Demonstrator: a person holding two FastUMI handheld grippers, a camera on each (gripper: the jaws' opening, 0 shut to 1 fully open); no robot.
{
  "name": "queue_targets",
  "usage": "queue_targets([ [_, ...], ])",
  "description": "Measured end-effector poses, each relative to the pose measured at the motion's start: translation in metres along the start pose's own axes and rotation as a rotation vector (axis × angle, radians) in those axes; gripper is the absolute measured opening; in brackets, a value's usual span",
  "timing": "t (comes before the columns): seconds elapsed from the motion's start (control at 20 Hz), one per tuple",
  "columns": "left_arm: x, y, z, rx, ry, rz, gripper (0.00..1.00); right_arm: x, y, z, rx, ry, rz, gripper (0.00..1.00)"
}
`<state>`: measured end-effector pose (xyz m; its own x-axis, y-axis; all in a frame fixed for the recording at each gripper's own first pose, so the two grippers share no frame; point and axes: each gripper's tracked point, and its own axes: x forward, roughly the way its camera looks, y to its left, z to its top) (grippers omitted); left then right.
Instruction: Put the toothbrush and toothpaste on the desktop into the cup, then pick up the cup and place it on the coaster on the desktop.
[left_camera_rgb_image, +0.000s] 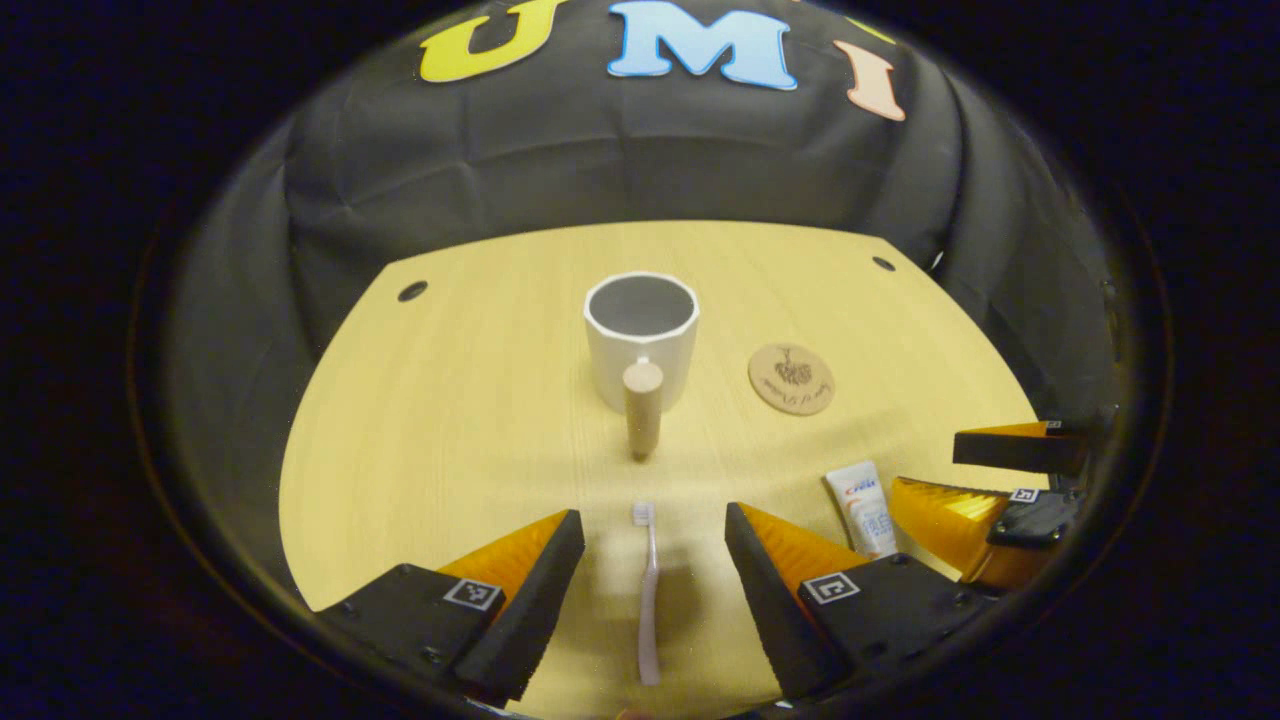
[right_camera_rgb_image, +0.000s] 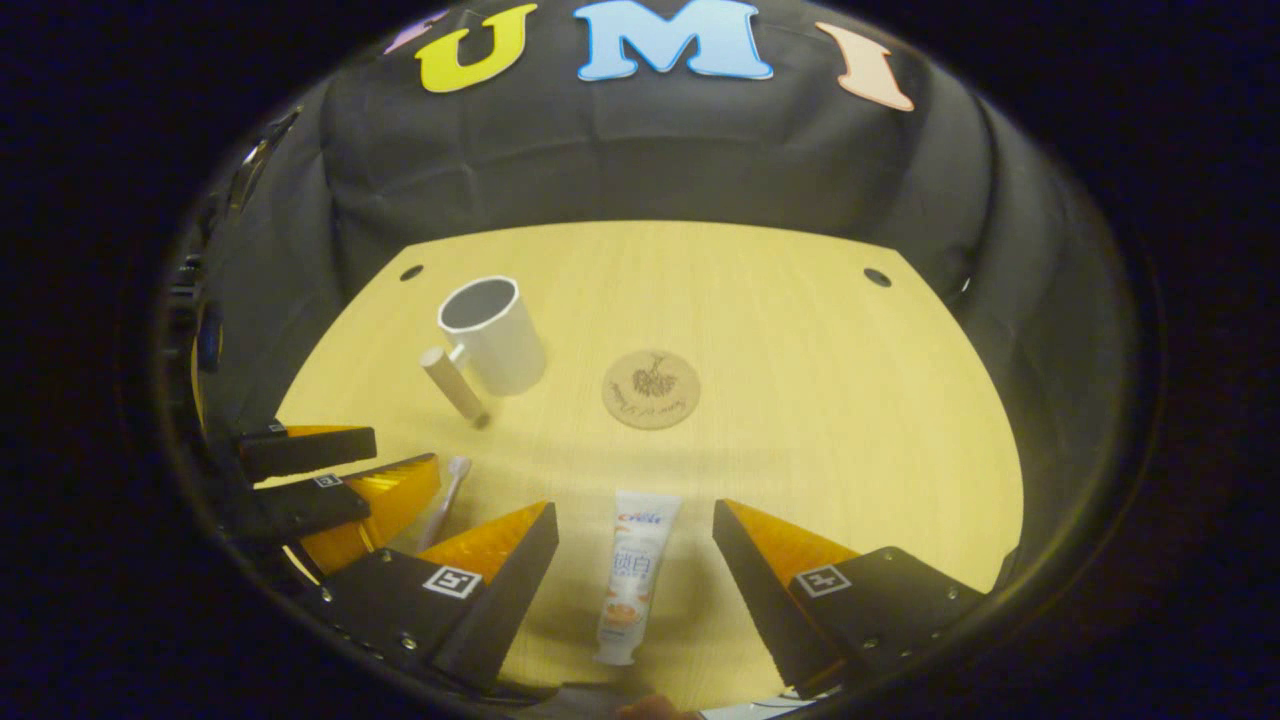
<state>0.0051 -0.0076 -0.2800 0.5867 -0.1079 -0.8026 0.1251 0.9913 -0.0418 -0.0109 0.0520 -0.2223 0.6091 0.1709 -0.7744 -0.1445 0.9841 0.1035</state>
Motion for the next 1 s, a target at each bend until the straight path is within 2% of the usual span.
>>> queue_targets([
  [0.25,0.018,0.002,-0.039,0.021,0.169,0.006,0.94,0.014,0.004,-0.029,0.045,0.141,0.023,0.99],
  [0.5,0.021,0.006,-0.079,-0.002,0.355,0.004,0.95,0.025,0.003,-0.053,0.044,0.260,0.018,0.99],
  [0.85,0.024,0.008,-0.101,-0.019,0.449,0.012,0.95,0.034,0.009,-0.078,0.086,0.390,0.042,0.99],
  [0.9,0.023,0.008,-0.102,-0.012,0.458,0.015,0.94,0.034,0.009,-0.078,0.085,0.400,0.043,0.99],
  [0.95,0.023,0.009,-0.103,0.004,0.465,0.021,0.86,0.035,0.010,-0.080,0.083,0.406,0.044,0.99],
  [1.0,0.023,0.007,-0.102,0.013,0.467,0.019,0.82,0.035,0.011,-0.080,0.081,0.411,0.045,0.99],
])
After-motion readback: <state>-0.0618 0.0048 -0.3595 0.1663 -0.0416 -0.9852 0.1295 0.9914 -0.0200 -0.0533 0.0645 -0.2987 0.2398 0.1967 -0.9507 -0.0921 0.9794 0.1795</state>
